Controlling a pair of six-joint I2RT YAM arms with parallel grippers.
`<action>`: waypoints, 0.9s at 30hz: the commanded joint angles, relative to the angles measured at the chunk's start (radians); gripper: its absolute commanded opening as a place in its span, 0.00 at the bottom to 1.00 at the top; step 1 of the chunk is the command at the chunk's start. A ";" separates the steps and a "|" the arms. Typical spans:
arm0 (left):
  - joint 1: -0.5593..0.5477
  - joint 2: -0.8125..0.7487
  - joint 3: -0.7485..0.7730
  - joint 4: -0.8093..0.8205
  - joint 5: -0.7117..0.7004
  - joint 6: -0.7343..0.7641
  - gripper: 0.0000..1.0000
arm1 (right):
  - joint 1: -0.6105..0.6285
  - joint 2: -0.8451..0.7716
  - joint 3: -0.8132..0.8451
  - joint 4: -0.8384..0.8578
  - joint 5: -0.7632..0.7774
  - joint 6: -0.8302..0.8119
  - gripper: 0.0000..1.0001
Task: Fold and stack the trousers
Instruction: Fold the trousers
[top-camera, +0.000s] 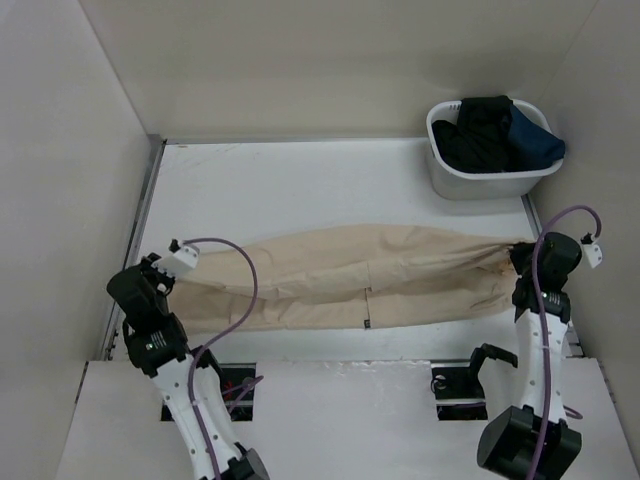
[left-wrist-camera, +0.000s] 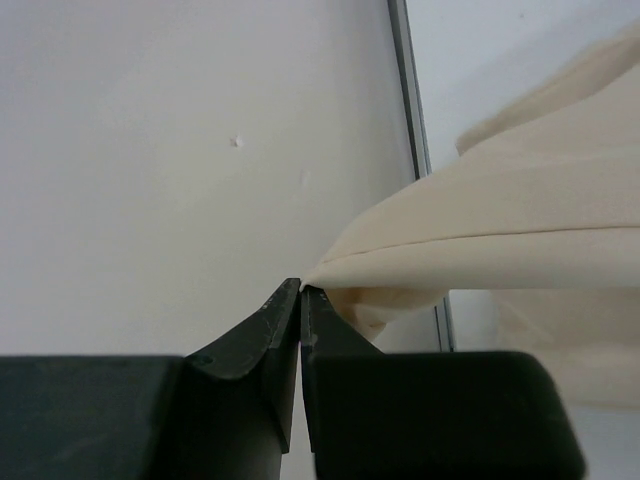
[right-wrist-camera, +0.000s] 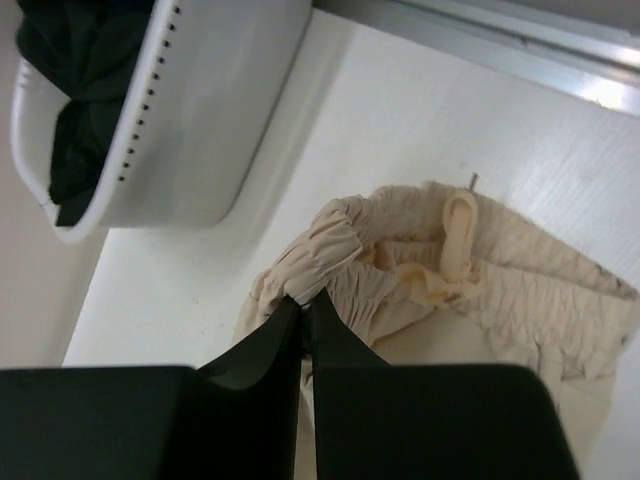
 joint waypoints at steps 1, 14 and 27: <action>-0.002 -0.108 -0.057 -0.151 -0.025 0.063 0.04 | 0.001 -0.036 -0.034 -0.111 0.040 0.073 0.11; -0.016 -0.155 -0.200 -0.243 -0.214 0.156 0.06 | 0.036 -0.304 0.118 -0.367 0.304 0.111 0.60; -0.011 -0.137 -0.157 -0.355 -0.266 0.274 0.15 | 0.356 0.212 -0.064 -0.286 0.079 0.395 0.18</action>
